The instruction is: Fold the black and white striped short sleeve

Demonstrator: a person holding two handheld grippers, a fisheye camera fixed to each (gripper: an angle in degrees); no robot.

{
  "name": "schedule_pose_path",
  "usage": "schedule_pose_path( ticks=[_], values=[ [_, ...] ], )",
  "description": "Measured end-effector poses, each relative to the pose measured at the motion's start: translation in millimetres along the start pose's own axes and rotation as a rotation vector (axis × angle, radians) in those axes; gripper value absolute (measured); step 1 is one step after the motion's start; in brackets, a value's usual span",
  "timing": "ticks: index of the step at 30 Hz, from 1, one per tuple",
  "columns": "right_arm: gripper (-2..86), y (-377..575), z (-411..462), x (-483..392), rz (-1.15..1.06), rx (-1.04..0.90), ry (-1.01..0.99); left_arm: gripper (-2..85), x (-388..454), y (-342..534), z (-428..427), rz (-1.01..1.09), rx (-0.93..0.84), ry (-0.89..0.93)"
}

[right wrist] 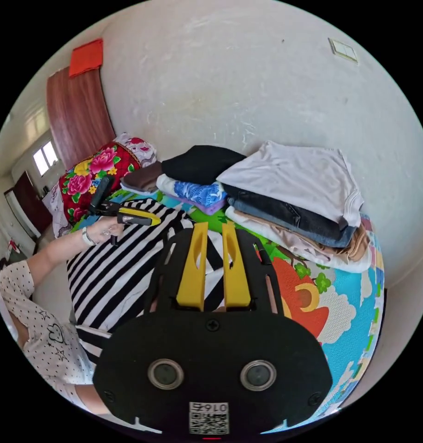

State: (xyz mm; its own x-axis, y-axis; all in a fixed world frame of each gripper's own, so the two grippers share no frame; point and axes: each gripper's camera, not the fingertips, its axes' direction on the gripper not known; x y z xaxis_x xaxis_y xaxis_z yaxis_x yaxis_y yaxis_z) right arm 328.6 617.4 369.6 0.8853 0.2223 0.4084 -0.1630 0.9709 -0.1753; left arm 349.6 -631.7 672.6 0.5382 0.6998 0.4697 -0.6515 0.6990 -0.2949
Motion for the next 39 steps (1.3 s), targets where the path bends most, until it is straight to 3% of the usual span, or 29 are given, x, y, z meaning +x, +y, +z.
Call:
schedule_pose_path(
  ticks=[3,7,19,25,33,39],
  values=[
    [8.6,-3,51,35,0.139,-0.102,0.055,5.3,-10,-23,36,-0.036,-0.066,-0.005],
    [9.4,4,110,74,0.213,-0.259,0.005,5.2,-24,-44,59,-0.064,-0.017,-0.008],
    [3.9,34,155,174,0.524,-0.132,-0.144,-0.2,-75,-121,136,-0.087,-0.135,0.042],
    [0.8,35,159,188,0.474,-0.13,-0.119,-0.7,-102,-137,159,-0.094,-0.14,0.082],
    [0.3,35,171,202,0.436,-0.166,-0.075,-0.5,-176,-133,187,-0.292,-0.091,0.465],
    [0.3,34,179,213,0.448,-0.175,-0.072,2.8,-188,-135,201,-0.253,-0.143,0.561]
  ],
)
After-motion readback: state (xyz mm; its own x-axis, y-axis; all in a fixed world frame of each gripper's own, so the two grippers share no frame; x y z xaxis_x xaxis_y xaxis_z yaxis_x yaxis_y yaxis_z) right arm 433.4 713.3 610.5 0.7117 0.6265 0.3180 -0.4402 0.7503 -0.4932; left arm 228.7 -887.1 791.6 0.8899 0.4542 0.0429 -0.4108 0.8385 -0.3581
